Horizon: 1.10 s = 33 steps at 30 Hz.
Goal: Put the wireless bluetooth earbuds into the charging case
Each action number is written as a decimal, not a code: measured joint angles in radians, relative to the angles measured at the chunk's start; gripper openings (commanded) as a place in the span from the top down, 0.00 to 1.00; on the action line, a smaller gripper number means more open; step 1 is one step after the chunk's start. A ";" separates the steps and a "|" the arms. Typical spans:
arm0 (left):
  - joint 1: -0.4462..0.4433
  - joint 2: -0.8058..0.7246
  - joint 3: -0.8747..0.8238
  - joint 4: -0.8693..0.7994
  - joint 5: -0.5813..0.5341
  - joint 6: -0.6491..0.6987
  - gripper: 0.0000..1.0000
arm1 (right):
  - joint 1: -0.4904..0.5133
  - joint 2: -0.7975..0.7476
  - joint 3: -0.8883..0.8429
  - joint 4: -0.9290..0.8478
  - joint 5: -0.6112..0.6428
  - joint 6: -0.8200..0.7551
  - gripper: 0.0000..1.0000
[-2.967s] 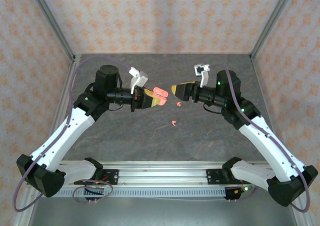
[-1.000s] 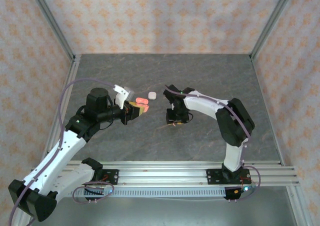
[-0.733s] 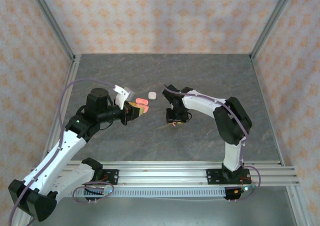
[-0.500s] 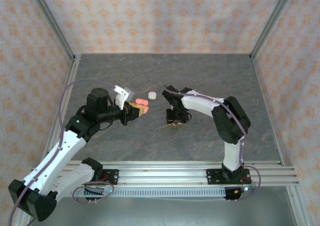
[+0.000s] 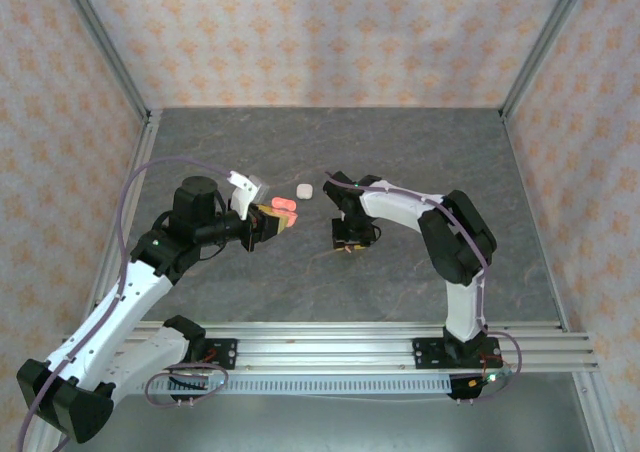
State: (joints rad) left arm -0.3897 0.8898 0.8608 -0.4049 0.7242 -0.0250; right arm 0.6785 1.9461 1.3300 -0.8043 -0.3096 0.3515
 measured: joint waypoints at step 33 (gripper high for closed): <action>0.000 0.000 0.000 -0.004 0.000 0.000 1.00 | 0.000 0.027 0.035 -0.016 0.010 -0.001 0.71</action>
State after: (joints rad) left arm -0.3897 0.8902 0.8608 -0.4091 0.7246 -0.0250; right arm 0.6781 1.9728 1.3655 -0.8207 -0.3000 0.3508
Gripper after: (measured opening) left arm 0.156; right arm 0.313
